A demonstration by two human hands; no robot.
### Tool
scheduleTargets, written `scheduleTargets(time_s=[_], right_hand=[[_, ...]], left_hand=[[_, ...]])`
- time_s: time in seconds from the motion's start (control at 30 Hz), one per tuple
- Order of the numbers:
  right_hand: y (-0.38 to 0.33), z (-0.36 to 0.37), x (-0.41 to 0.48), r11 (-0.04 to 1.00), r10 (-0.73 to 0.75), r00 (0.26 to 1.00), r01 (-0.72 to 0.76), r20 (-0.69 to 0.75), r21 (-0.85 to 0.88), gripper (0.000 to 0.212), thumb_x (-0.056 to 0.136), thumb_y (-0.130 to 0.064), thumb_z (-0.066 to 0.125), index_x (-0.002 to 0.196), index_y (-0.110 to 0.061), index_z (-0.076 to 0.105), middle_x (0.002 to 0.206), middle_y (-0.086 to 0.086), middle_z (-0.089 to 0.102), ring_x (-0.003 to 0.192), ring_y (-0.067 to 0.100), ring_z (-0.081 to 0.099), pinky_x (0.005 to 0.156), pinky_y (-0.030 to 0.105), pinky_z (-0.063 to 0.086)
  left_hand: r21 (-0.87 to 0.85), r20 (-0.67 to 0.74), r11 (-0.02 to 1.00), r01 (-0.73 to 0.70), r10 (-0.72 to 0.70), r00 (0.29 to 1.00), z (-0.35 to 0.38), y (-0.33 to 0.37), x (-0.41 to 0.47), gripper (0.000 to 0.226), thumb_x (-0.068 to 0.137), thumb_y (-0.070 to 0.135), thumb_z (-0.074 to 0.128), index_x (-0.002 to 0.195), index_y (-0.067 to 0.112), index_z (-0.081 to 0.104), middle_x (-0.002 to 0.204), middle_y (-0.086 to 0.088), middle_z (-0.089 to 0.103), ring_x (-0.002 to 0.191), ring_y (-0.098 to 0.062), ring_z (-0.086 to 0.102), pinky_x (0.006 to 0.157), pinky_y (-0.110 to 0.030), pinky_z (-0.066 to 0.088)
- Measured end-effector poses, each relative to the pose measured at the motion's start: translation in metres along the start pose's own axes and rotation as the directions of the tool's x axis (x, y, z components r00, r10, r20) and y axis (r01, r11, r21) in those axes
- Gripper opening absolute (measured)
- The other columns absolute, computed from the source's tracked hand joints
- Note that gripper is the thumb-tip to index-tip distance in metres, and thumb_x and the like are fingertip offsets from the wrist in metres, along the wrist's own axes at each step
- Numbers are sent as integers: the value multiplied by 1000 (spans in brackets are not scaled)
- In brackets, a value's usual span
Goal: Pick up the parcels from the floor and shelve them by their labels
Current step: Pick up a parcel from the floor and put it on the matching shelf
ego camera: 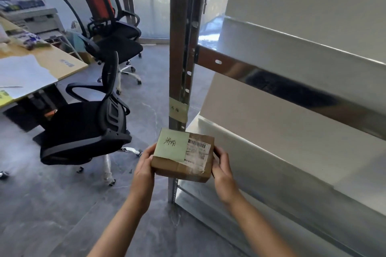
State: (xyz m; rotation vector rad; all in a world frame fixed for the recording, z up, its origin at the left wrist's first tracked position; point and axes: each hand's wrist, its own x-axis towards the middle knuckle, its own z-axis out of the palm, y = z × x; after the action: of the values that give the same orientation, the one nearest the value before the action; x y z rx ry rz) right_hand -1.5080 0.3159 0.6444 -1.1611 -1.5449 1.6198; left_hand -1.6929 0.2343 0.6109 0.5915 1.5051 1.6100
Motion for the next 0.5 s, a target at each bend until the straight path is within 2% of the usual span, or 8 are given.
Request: scheduleTargets(time_s=[0.07, 0.13, 0.17, 0.23, 0.27, 0.33, 0.43, 0.5], right_hand=[[8, 9, 5, 1000, 23, 1000, -23, 6, 3, 33, 107, -11, 32, 138, -21, 39, 140, 2, 52, 121, 6, 56, 90, 12, 50], [9, 18, 8, 999, 34, 999, -34, 18, 10, 33, 107, -9, 31, 139, -17, 37, 141, 6, 51, 126, 14, 54, 85, 8, 50], [9, 21, 10, 999, 39, 999, -39, 25, 8, 33, 107, -8, 31, 140, -15, 36, 141, 6, 51, 125, 13, 54, 82, 5, 49], [7, 26, 13, 999, 49, 998, -49, 49, -1, 34, 107, -7, 30, 141, -14, 34, 137, 0, 49, 116, -3, 52, 77, -1, 45], [7, 28, 14, 999, 46, 997, -46, 61, 2, 35, 107, -6, 30, 141, -14, 33, 134, -3, 48, 112, -10, 49, 75, -3, 44], [10, 29, 18, 999, 44, 998, -45, 54, 21, 35, 107, -4, 29, 139, -16, 33, 131, -6, 49, 110, -12, 49, 76, -3, 44], [16, 29, 21, 998, 63, 998, -63, 29, 16, 34, 107, -3, 30, 135, -22, 34, 132, -7, 50, 117, -3, 53, 85, 4, 48], [20, 29, 21, 997, 70, 997, -71, 10, 23, 35, 106, -4, 30, 137, -22, 34, 141, 1, 49, 126, 8, 54, 102, 20, 48]], left_hand=[[35, -21, 999, 13, -12, 1000, -10, -1, 6, 40, 99, 23, 35, 123, 39, 62, 130, 2, 66, 125, -19, 57, 108, -52, 41], [46, -25, 999, 20, -19, 1000, -17, 1, 13, 41, 98, 23, 34, 122, 40, 63, 129, 4, 67, 125, -17, 57, 109, -51, 41], [46, -30, 999, 21, -19, 999, -20, 2, 17, 40, 99, 25, 34, 121, 40, 64, 128, 4, 67, 124, -17, 57, 109, -51, 40], [38, -41, 999, 30, -28, 999, -22, 4, 24, 38, 100, 34, 32, 121, 39, 65, 126, 4, 68, 123, -17, 58, 110, -50, 39], [38, -46, 998, 39, -38, 998, -22, 7, 26, 40, 101, 41, 31, 121, 38, 65, 124, 7, 69, 122, -17, 58, 110, -48, 40], [32, -63, 998, 62, -60, 996, -20, 9, 31, 44, 102, 49, 27, 120, 38, 66, 115, 19, 70, 118, -9, 59, 108, -42, 40], [34, -66, 998, 61, -59, 996, -17, 11, 33, 49, 103, 51, 22, 119, 39, 67, 110, 29, 70, 113, 5, 60, 102, -32, 39], [37, -81, 998, 49, -46, 996, -16, 10, 33, 48, 105, 46, 22, 119, 35, 67, 106, 30, 70, 108, 8, 61, 100, -31, 41]])
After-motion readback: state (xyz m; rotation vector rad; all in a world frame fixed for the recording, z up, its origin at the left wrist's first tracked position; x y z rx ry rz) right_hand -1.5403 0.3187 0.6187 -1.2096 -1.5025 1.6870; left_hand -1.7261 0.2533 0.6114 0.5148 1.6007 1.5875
